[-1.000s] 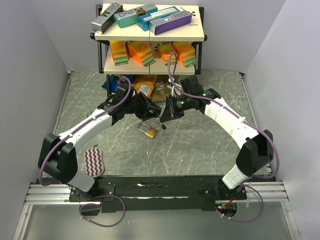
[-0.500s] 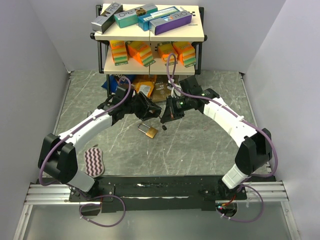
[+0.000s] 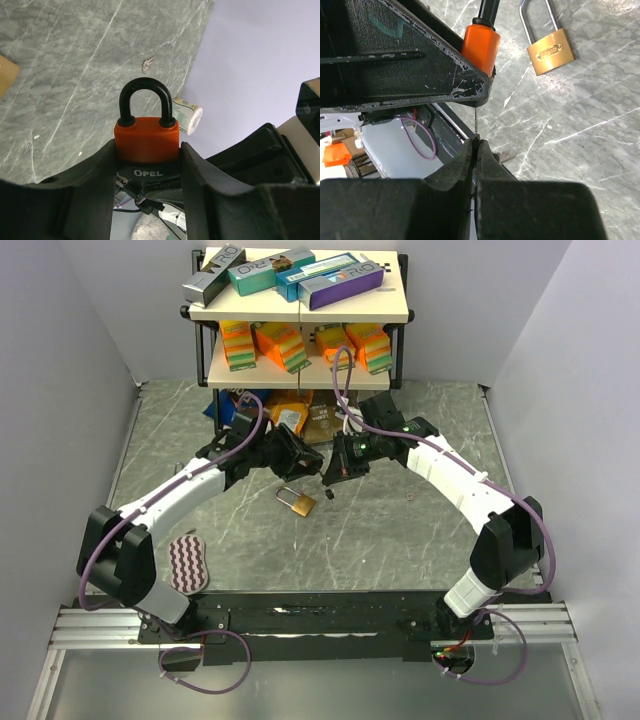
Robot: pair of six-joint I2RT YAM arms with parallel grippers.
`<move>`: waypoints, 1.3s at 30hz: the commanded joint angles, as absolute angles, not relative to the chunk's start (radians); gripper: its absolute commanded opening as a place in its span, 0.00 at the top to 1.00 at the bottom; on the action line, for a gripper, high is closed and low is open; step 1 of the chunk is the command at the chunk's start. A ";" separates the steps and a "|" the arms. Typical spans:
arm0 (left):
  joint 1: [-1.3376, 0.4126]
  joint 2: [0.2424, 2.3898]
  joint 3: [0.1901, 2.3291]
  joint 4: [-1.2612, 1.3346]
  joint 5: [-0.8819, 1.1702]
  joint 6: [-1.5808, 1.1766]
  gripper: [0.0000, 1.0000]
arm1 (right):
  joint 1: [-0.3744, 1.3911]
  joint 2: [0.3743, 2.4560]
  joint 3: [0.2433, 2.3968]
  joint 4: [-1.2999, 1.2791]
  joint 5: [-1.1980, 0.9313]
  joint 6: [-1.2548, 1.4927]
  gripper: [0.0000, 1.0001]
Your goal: Unlock with the key
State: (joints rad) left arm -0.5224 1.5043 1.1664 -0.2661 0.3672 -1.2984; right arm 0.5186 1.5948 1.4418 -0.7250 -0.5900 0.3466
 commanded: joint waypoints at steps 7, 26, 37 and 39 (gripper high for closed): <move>-0.543 1.535 1.249 -0.227 0.408 -1.302 0.99 | 0.519 1.563 1.459 -0.669 -0.548 0.330 1.00; -0.552 1.575 1.296 -0.253 0.416 -1.284 0.99 | 0.545 1.585 1.554 -0.699 -0.327 0.256 1.00; -0.561 1.594 1.316 -0.271 0.413 -1.284 0.99 | 0.568 1.621 1.617 -0.675 -0.256 0.204 1.00; -0.563 1.595 1.319 -0.278 0.410 -1.282 0.99 | 0.574 1.626 1.635 -0.673 -0.245 0.199 1.00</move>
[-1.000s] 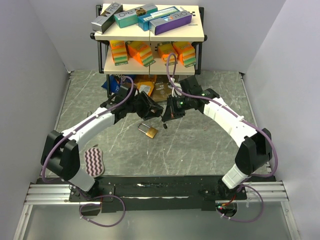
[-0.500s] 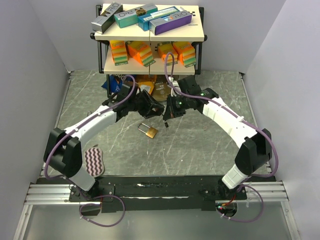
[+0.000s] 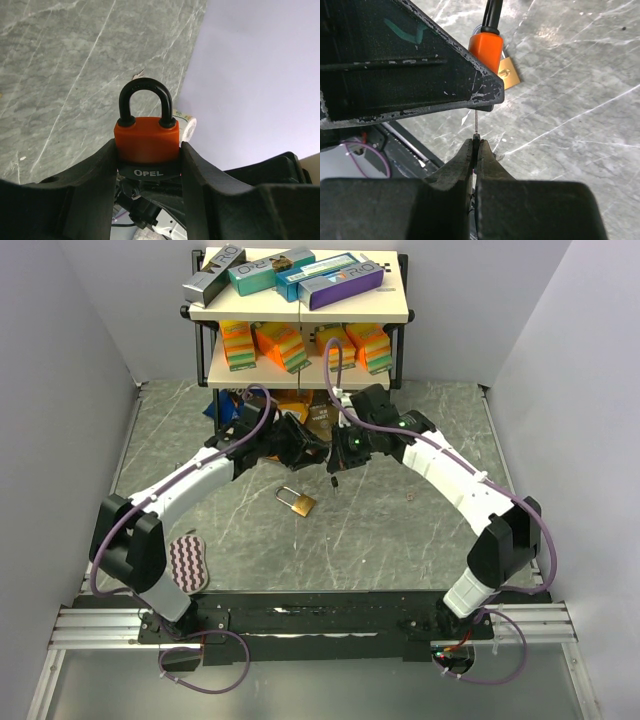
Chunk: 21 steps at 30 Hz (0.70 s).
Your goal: Unlock with the key
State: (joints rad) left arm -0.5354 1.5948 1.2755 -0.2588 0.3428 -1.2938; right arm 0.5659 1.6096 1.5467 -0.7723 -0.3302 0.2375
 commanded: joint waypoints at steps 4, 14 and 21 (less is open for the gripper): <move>-0.568 1.598 1.325 -0.293 0.397 -1.282 0.99 | 0.597 1.646 1.670 -0.692 -0.218 0.180 1.00; -0.581 1.617 1.359 -0.324 0.385 -1.264 0.99 | 0.615 1.681 1.759 -0.727 -0.143 0.169 1.00; -0.594 1.624 1.373 -0.353 0.359 -1.256 0.99 | 0.615 1.716 1.821 -0.732 -0.141 0.173 1.00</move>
State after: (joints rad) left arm -0.5362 1.6207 1.3399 -0.2806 0.2790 -1.2739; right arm 0.6090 1.6993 1.7222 -0.8852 -0.1829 0.1921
